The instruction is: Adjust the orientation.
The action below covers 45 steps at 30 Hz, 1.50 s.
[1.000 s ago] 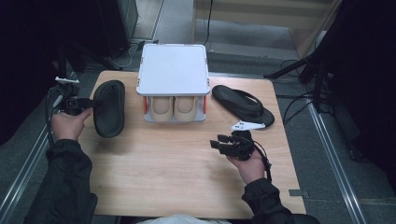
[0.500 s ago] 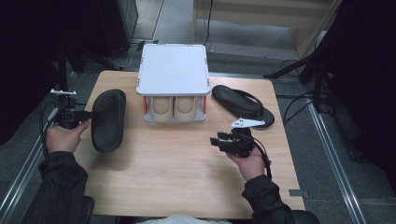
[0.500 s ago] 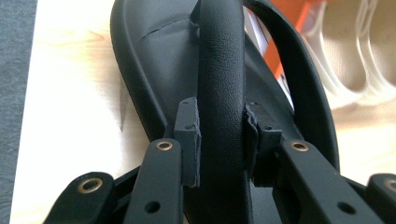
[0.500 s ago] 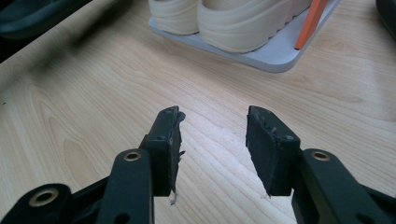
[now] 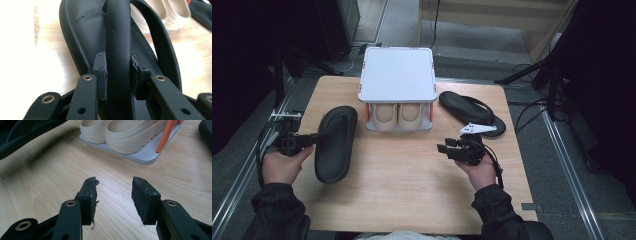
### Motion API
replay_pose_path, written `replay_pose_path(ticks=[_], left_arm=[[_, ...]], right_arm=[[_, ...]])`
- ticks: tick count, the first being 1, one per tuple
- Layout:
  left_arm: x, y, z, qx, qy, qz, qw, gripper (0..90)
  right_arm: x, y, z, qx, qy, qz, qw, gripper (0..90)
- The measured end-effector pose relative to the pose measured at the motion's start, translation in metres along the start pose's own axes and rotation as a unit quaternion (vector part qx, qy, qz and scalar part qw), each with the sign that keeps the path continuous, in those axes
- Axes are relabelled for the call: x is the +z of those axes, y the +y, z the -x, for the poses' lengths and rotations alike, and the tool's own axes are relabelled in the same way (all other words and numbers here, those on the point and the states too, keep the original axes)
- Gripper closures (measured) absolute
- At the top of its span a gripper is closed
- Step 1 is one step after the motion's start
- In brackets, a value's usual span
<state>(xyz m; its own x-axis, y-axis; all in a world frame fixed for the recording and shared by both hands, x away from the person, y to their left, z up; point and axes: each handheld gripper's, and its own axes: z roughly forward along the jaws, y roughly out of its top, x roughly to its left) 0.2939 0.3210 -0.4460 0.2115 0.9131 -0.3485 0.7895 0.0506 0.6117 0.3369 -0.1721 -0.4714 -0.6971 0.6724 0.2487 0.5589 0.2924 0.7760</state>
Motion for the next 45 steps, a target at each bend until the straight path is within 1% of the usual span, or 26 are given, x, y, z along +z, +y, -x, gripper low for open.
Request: replay_pose_path(ticks=[1,2,5,6,8,9,16,19,20,21,22,26,28,31,33,34,35,37,38,43,44,45], left_arm=[[-0.002,-0.003,0.004,0.005,0.001,0.003,1.0000,70.6],[-0.003,-0.005,0.007,0.010,-0.002,0.001,0.9999,70.6],[-0.007,-0.011,0.014,0.016,-0.008,0.004,0.9998,70.6],[-0.009,-0.014,0.016,0.015,-0.013,0.008,0.9998,70.6],[-0.010,-0.018,0.020,0.016,-0.015,0.010,0.9997,70.6],[-0.011,-0.020,0.022,0.017,-0.019,0.008,0.9996,70.6],[-0.012,-0.037,0.036,0.022,-0.032,0.000,0.9993,70.4],[-0.012,-0.043,0.042,0.020,-0.046,-0.004,0.9987,70.4],[-0.012,-0.044,0.044,0.023,-0.048,-0.006,0.9985,70.4],[-0.012,-0.046,0.047,0.026,-0.051,-0.007,0.9984,70.5],[-0.011,-0.048,0.049,0.024,-0.054,-0.003,0.9982,70.4],[-0.005,-0.052,0.059,0.035,-0.059,-0.013,0.9976,70.3],[-0.002,-0.054,0.063,0.038,-0.060,-0.014,0.9974,70.3],[0.005,-0.056,0.069,0.043,-0.067,-0.029,0.9964,70.2],[0.011,-0.056,0.074,0.048,-0.072,-0.036,0.9956,70.1],[0.015,-0.057,0.077,0.051,-0.070,-0.035,0.9956,70.1],[0.018,-0.057,0.079,0.054,-0.074,-0.041,0.9950,70.1],[0.025,-0.057,0.082,0.050,-0.082,-0.044,0.9944,70.1],[0.030,-0.057,0.085,0.053,-0.086,-0.054,0.9934,70.0],[0.046,-0.059,0.090,0.063,-0.080,-0.074,0.9921,69.8],[0.048,-0.059,0.090,0.059,-0.080,-0.078,0.9920,69.7],[0.050,-0.060,0.090,0.057,-0.078,-0.076,0.9924,69.7]], right_arm=[[0.000,0.001,0.000,0.000,0.001,-0.001,1.0000,55.2],[0.001,0.002,0.000,0.001,0.002,0.000,1.0000,55.2],[0.004,0.003,0.001,-0.001,0.003,-0.001,1.0000,55.1],[0.005,0.004,0.001,0.000,0.004,-0.001,1.0000,55.1],[0.007,0.006,0.001,-0.002,0.006,-0.002,1.0000,55.1],[0.007,0.006,0.001,-0.003,0.007,-0.002,1.0000,55.1],[0.013,0.013,0.002,-0.005,0.011,-0.002,0.9999,55.0],[0.015,0.015,0.001,-0.007,0.013,0.001,0.9999,55.0],[0.015,0.015,0.002,-0.008,0.014,0.001,0.9999,55.0],[0.016,0.015,0.002,-0.009,0.015,0.001,0.9998,55.0],[0.017,0.016,0.002,-0.005,0.015,-0.003,0.9999,55.0],[0.019,0.018,0.002,-0.008,0.017,-0.001,0.9998,55.0],[0.019,0.019,0.002,-0.009,0.018,0.000,0.9998,55.0],[0.019,0.019,0.003,-0.009,0.017,0.001,0.9998,55.0],[0.019,0.019,0.003,-0.009,0.017,0.001,0.9998,55.0],[0.019,0.019,0.003,-0.008,0.017,0.001,0.9998,55.0],[0.019,0.019,0.003,-0.008,0.017,0.000,0.9998,55.0],[0.019,0.019,0.003,-0.008,0.015,-0.001,0.9999,55.0],[0.019,0.019,0.003,-0.009,0.015,-0.001,0.9999,55.0],[0.020,0.019,0.002,-0.012,0.015,-0.002,0.9998,55.0],[0.020,0.019,0.002,-0.011,0.015,-0.002,0.9998,55.0],[0.020,0.019,0.002,-0.011,0.015,-0.003,0.9998,55.0]])
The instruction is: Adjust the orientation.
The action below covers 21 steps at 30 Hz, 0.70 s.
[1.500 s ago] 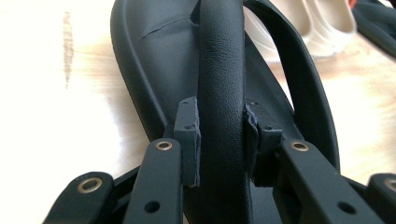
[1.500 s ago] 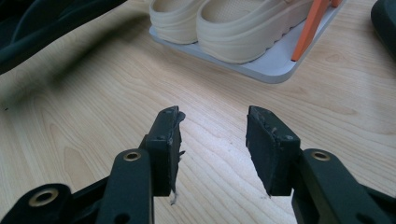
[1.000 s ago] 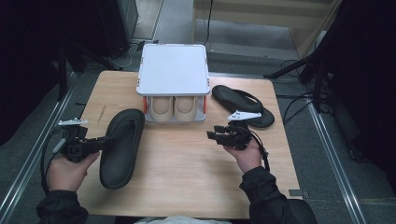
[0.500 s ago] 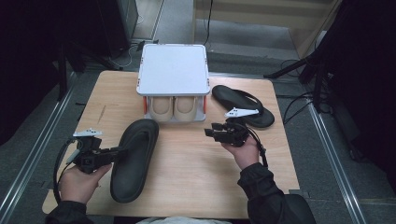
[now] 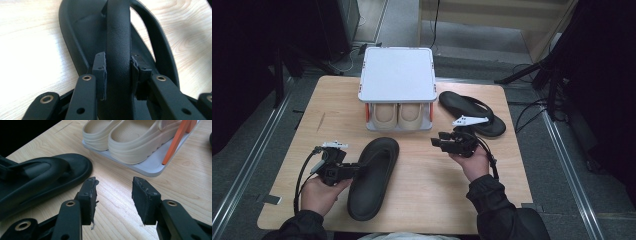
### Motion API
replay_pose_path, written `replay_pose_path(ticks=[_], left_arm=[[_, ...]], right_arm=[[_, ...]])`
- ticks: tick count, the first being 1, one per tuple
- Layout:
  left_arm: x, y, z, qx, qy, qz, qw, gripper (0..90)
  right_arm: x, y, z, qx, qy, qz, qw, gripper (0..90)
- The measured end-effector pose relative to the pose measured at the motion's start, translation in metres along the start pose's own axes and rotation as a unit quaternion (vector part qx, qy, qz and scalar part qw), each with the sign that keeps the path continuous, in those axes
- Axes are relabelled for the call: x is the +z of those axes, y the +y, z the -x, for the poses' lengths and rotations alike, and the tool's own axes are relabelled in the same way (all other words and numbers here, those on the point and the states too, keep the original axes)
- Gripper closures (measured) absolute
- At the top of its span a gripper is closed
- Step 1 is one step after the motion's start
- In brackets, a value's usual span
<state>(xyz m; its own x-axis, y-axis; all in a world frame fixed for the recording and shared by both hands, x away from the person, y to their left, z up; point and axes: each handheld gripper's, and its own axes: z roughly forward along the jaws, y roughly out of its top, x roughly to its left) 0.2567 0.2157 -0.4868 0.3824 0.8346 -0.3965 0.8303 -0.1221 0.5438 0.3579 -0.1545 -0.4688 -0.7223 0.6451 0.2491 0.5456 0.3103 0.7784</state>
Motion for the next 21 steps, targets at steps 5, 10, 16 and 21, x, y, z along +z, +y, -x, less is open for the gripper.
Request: replay_pose_path(ticks=[5,10,16,21], left_arm=[[0.013,0.000,0.003,-0.001,0.001,-0.012,0.9999,69.3],[0.026,0.002,0.008,0.006,-0.007,-0.027,0.9996,68.5],[0.031,0.005,0.009,0.006,-0.012,-0.030,0.9994,65.5],[0.023,0.007,0.007,0.008,-0.014,-0.014,0.9998,59.7]], right_arm=[[0.000,0.000,0.000,-0.001,-0.001,-0.001,1.0000,55.0],[0.000,0.000,0.000,-0.001,-0.002,-0.002,1.0000,55.0],[-0.001,-0.001,0.000,-0.001,-0.004,-0.002,1.0000,54.9],[-0.003,-0.002,0.001,0.001,-0.007,-0.001,1.0000,54.8]])
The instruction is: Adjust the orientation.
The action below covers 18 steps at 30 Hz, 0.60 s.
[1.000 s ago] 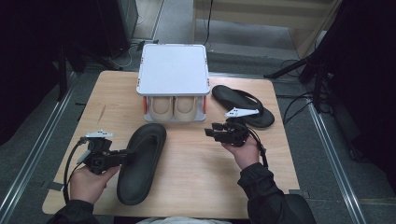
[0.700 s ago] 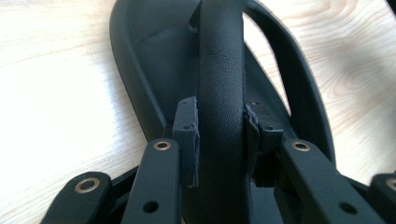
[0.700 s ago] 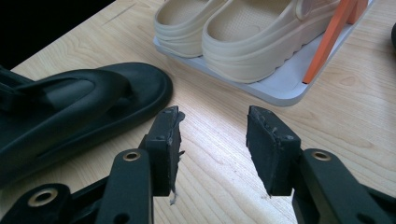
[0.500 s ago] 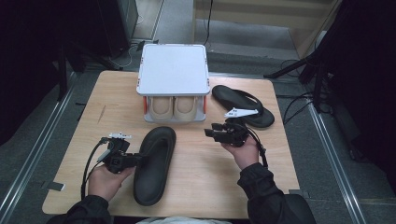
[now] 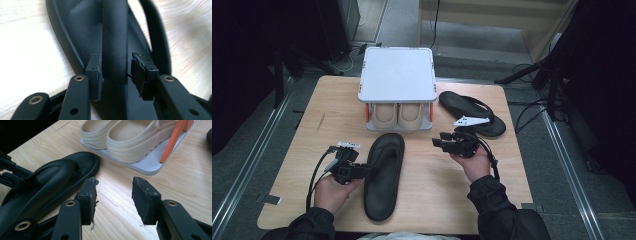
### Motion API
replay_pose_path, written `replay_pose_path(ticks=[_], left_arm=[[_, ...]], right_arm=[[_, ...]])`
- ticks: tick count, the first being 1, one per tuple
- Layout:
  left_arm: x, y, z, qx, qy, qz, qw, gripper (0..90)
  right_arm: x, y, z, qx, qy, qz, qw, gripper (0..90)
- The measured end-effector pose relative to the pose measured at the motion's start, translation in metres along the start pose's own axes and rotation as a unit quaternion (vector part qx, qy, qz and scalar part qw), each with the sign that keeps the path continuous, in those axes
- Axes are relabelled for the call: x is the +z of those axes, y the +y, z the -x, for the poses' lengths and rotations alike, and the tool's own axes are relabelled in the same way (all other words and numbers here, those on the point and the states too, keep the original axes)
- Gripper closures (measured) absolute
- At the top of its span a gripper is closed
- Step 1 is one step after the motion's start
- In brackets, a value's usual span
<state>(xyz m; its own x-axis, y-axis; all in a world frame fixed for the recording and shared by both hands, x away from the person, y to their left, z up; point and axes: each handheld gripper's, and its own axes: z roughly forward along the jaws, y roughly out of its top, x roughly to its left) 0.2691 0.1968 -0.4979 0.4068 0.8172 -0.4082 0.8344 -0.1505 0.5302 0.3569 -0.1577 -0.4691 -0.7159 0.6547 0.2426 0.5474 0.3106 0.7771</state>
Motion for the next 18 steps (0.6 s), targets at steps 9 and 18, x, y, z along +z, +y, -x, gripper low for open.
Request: replay_pose_path(ticks=[9,18], left_arm=[[-0.016,0.003,-0.007,0.010,0.011,0.017,0.9997,48.1],[-0.022,0.006,-0.015,0.019,0.018,0.027,0.9993,43.2]], right_arm=[[-0.004,0.000,0.003,-0.001,-0.008,0.003,1.0000,54.8],[-0.015,0.000,0.012,-0.004,-0.023,0.016,0.9996,63.9]])
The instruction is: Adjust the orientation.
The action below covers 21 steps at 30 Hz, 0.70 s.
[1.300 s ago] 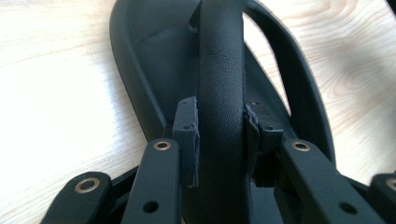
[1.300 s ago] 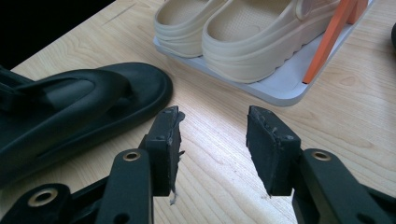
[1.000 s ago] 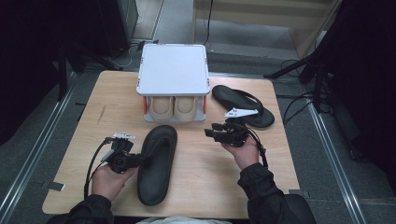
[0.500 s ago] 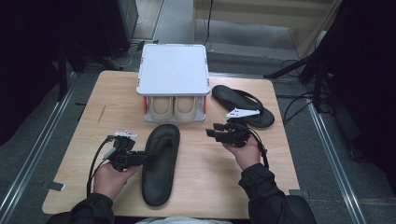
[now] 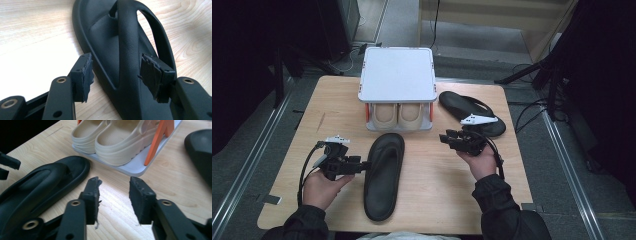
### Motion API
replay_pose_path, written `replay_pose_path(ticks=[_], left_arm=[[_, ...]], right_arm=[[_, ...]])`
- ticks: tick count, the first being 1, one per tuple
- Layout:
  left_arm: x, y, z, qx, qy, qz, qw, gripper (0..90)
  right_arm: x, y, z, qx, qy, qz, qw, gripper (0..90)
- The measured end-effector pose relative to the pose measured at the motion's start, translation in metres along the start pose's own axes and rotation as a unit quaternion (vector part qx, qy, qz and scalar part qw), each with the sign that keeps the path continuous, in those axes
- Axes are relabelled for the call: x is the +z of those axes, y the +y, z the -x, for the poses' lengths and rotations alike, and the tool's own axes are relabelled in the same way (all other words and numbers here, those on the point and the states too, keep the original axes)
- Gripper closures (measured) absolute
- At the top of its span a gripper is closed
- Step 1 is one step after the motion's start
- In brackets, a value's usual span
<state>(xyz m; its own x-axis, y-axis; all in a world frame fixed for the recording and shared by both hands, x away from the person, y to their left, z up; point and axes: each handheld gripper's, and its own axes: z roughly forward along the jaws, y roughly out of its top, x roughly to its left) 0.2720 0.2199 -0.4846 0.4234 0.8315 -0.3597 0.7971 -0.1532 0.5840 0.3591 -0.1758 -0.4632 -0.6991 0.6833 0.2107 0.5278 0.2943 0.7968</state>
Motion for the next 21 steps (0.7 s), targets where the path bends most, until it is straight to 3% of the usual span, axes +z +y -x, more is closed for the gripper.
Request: replay_pose_path(ticks=[7,13,21], left_arm=[[-0.002,0.004,-0.006,0.002,-0.003,0.001,1.0000,42.1],[-0.001,0.007,-0.012,0.007,-0.002,0.000,1.0000,40.4],[0.000,0.014,-0.019,0.007,0.002,0.006,1.0000,40.4]], right_arm=[[-0.003,-0.002,0.013,0.015,-0.007,-0.014,0.9998,76.0],[-0.010,-0.003,0.029,0.029,-0.031,-0.016,0.9990,86.7],[-0.010,-0.006,0.056,0.066,-0.060,-0.005,0.9960,90.0]])
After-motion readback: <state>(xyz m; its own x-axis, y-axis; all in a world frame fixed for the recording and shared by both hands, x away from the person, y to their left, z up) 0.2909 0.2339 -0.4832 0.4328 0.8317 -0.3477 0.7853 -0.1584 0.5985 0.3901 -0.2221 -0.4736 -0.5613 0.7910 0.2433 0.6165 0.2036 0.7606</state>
